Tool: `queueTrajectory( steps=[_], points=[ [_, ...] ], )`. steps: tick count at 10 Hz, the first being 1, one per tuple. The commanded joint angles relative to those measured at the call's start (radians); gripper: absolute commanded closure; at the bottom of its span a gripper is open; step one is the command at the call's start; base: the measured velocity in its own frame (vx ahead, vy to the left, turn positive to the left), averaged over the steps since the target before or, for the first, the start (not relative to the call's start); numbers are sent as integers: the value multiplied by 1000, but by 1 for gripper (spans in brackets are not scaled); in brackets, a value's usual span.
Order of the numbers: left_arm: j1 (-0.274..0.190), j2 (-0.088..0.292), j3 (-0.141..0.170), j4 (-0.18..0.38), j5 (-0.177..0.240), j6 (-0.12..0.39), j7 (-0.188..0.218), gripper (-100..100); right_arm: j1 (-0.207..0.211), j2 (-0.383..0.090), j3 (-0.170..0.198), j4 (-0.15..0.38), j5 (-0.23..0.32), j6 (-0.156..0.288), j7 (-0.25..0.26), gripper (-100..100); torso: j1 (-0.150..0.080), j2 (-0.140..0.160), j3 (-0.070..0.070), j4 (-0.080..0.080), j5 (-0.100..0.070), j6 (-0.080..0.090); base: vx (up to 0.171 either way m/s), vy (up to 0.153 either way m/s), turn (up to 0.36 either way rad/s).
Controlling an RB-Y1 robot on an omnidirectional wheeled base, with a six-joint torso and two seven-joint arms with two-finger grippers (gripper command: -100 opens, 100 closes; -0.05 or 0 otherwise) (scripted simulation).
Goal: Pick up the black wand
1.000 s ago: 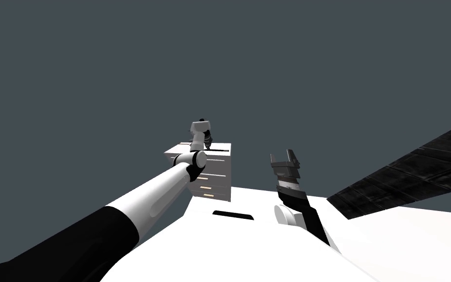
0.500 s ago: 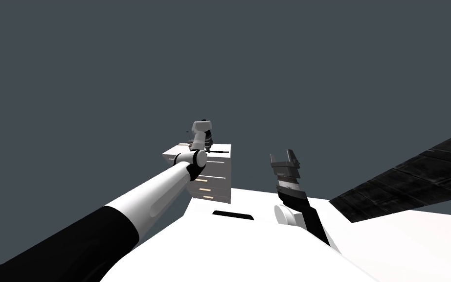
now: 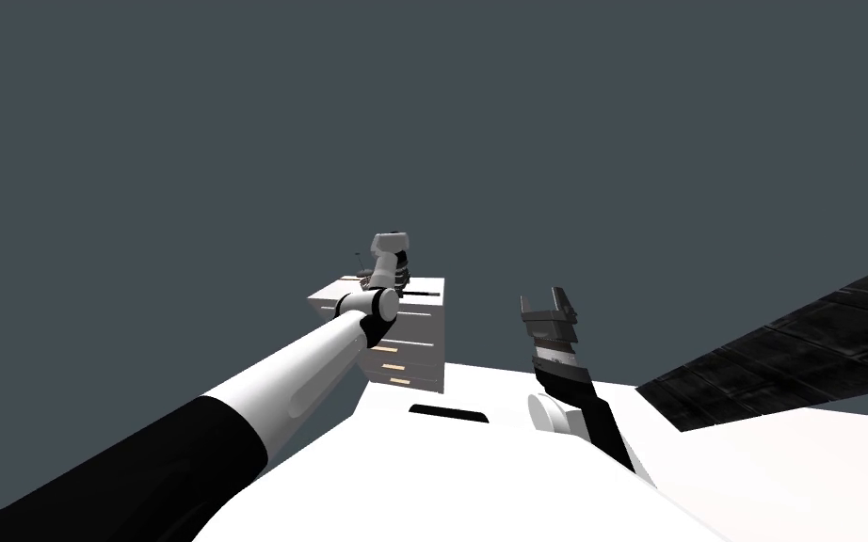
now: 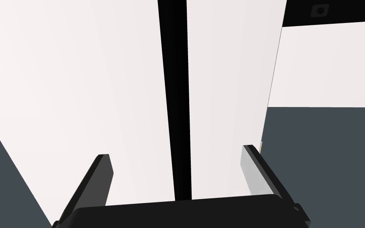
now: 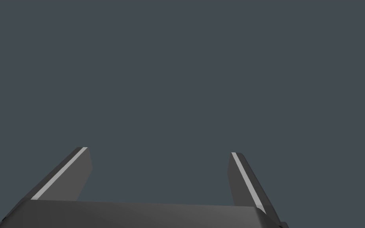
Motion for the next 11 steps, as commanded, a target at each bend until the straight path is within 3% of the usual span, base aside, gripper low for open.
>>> queueTrajectory(
  steps=[1, 2, 3, 5, 6, 7, 11],
  points=[
    [0, 0, 0, 0, 0, 0, 0, -100, 0, 0, 0, 0, 0, 0, 0, 0, 0, 0, 0, 0, 0, 0, 9, 0, 0],
    [0, 0, 0, 0, 0, 5, 0, 0, 0, 0, 0, 0, 0, 0, 0, 0, 0, 1, 0, 0, 0, 0, 0, 0, 0],
    [19, -4, -4, 11, 6, -25, 3, -100, 0, 0, 0, 0, 0, 0, 0, 0, 0, 1, 1, 0, 0, 0, 0, 0, 0],
    [38, -8, -8, 23, 12, -55, 6, -100, 0, 0, 0, 0, 0, 0, 0, 0, 0, 1, 1, 0, 0, 0, 0, 0, 0],
    [28, -5, -6, 21, 10, -41, 5, -100, 0, 0, 0, 0, 0, 0, 0, 0, 0, 1, 1, 0, 0, 0, 0, 0, 0],
    [29, -5, -6, 22, 10, -45, 5, 100, 0, 0, 0, 0, 0, 0, 0, 0, 0, 1, 1, 0, 0, 0, 0, 0, 0],
    [29, -5, -6, 22, 10, -44, 5, 100, 0, 0, 0, 0, 0, 0, 0, 0, 0, 1, 0, 0, 0, 0, 0, 0, 0]
  ],
)
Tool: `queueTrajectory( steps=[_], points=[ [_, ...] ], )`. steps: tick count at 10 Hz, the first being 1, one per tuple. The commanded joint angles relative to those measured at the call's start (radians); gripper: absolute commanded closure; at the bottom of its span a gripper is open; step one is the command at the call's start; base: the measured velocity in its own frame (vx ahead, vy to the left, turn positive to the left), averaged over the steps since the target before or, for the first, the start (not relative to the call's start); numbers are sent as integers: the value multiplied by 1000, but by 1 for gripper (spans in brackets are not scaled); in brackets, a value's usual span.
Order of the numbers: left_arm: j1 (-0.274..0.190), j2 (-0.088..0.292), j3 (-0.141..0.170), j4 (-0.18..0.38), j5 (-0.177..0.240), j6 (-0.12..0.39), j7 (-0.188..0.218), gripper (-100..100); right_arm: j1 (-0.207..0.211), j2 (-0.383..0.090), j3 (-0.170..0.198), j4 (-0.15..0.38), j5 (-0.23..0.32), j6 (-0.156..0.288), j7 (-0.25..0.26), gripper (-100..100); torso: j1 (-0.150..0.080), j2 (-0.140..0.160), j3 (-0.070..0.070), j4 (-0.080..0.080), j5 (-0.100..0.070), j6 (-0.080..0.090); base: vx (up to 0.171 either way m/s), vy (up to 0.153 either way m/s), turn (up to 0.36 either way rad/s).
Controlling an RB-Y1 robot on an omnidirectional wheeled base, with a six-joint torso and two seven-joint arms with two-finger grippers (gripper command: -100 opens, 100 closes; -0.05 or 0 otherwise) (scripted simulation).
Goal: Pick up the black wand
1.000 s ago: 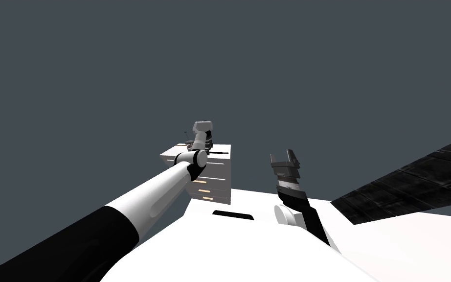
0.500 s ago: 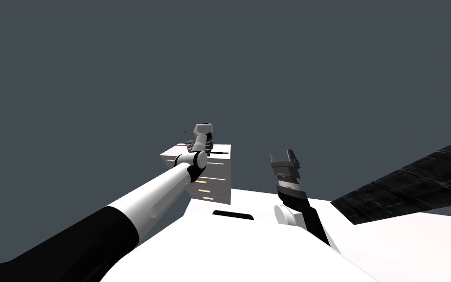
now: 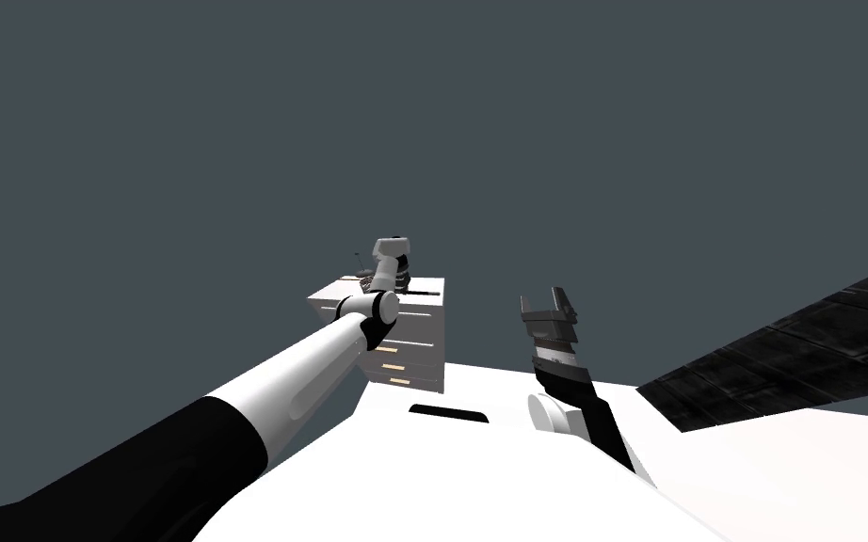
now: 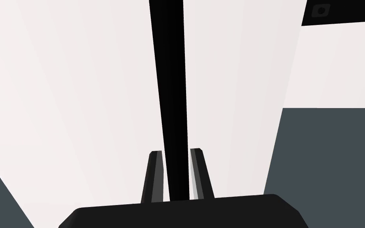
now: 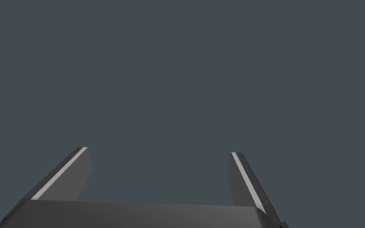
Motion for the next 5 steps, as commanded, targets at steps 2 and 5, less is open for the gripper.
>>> queueTrajectory(
  steps=[2, 5],
  points=[
    [-17, 2, 4, -15, -7, 31, -3, 100, 0, 0, 0, 0, 0, 0, 0, 0, 0, 0, 0, 0, 0, 0, 0, 0, 0],
    [-24, 5, 5, -14, -7, 36, -4, 0, 0, 0, 0, 0, 0, 0, 0, 0, 0, 1, 0, 0, 0, 0, 0, 0, 0]
  ],
)
